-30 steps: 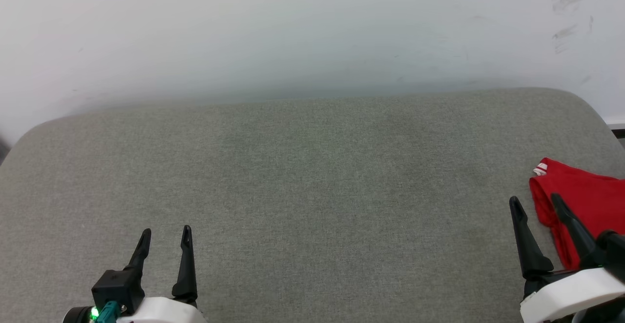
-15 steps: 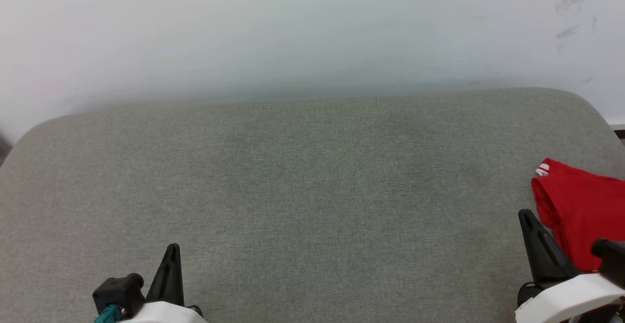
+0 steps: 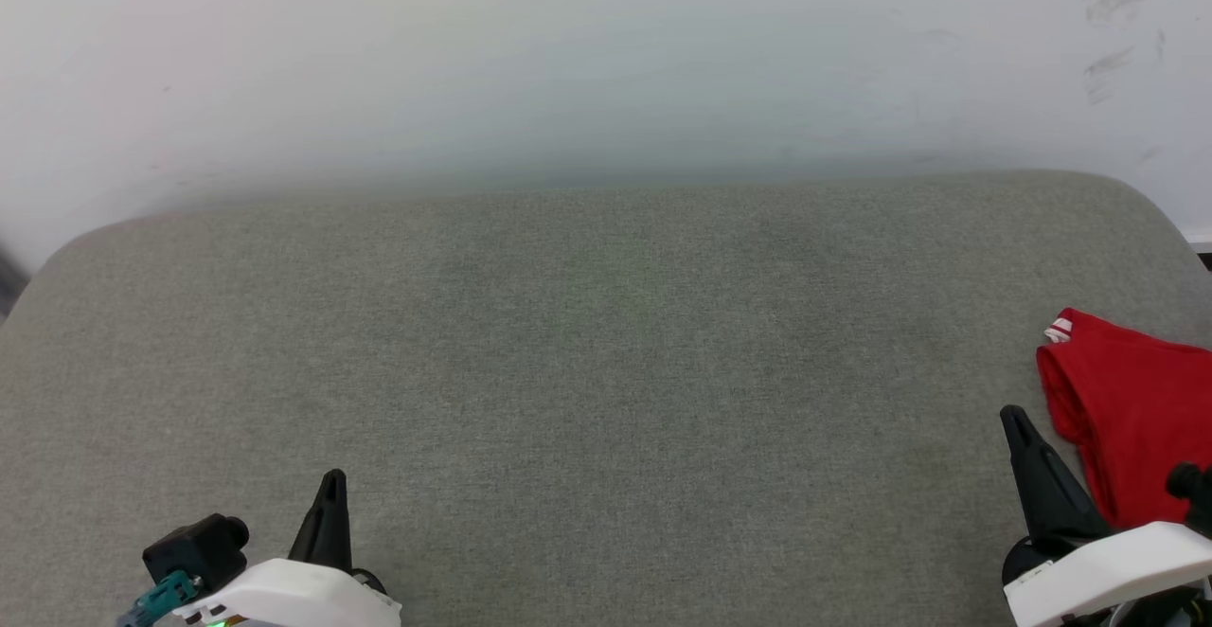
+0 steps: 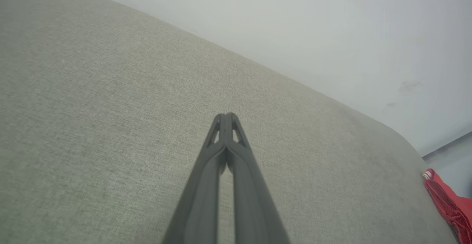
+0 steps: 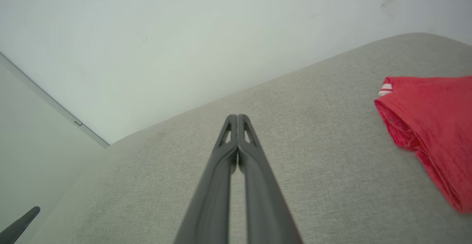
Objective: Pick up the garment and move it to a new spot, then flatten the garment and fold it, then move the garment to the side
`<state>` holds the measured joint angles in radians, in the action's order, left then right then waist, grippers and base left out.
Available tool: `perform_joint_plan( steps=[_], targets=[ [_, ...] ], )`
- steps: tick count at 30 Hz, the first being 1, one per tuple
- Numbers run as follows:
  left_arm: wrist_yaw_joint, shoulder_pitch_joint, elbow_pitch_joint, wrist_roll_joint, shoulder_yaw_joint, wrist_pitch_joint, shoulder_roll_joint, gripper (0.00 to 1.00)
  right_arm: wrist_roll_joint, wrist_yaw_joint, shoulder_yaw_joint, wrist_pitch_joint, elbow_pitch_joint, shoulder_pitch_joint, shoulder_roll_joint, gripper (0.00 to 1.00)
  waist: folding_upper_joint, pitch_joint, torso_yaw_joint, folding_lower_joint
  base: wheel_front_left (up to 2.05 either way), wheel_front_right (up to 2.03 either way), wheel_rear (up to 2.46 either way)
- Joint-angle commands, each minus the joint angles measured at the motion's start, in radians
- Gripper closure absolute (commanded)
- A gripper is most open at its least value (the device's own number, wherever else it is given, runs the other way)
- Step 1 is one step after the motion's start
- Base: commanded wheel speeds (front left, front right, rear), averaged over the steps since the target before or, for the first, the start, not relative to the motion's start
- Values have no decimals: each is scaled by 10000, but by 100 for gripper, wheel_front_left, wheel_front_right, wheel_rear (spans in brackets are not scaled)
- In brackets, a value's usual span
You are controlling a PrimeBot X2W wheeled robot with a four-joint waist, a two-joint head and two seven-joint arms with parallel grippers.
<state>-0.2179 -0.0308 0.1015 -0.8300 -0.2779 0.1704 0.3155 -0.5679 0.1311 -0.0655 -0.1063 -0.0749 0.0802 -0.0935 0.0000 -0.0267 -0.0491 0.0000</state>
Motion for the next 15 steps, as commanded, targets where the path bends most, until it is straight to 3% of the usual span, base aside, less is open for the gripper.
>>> perform_joint_plan(
  steps=[1,15],
  targets=[
    [117,330,-65,-243,189,-53,-7,100,-334,-1,-43,19,-21,-340,-3,100,0,3,5,0,0,0,0],
    [807,580,260,-1820,881,-559,-490,100,-2370,-2,-126,8,621,-663,81,100,0,42,71,0,0,0,0]
  ],
)
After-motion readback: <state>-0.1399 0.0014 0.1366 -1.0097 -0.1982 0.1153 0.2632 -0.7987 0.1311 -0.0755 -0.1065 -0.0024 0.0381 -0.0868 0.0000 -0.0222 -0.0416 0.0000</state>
